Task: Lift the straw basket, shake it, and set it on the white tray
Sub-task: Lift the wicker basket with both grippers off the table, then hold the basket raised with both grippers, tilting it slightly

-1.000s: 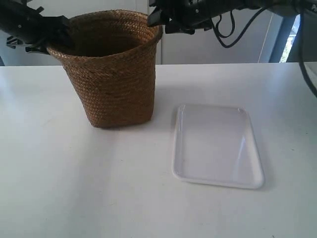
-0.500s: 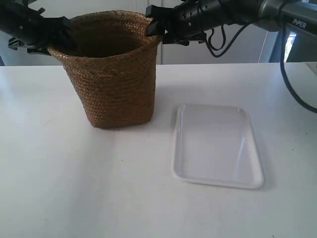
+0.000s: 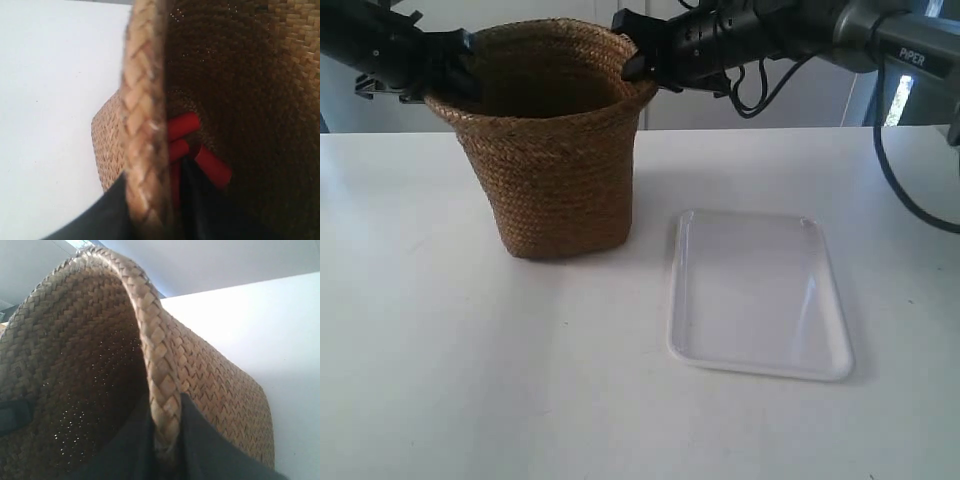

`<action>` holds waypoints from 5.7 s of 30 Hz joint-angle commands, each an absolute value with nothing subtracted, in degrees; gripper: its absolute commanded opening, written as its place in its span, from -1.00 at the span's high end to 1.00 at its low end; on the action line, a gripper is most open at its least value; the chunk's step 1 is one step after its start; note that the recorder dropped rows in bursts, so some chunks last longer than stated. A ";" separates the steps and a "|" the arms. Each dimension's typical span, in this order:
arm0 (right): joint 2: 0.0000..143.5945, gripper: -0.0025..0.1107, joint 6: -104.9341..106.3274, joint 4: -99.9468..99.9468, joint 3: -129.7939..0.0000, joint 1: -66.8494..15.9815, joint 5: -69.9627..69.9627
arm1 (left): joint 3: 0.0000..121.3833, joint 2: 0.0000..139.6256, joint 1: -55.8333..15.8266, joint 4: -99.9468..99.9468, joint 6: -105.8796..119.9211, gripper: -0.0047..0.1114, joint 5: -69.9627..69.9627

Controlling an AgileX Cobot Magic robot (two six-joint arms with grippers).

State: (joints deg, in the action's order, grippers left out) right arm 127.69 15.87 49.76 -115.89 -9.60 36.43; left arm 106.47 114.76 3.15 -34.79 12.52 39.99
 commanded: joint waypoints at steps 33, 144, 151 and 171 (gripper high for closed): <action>80.13 0.96 46.37 53.60 -57.04 -19.62 -8.24 | 51.96 77.73 -26.35 -39.07 33.13 0.92 -26.06; 54.13 0.96 42.26 51.68 -29.76 -36.60 -24.74 | 33.04 55.91 -44.07 -31.96 30.76 0.92 -31.90; 59.52 0.96 42.24 51.91 -30.23 -36.60 -27.06 | 33.04 61.52 -43.96 -38.36 34.57 0.92 -35.39; 58.88 0.96 44.77 52.47 -30.27 -42.78 -29.10 | 33.40 58.03 -48.85 -55.88 57.39 0.92 -36.59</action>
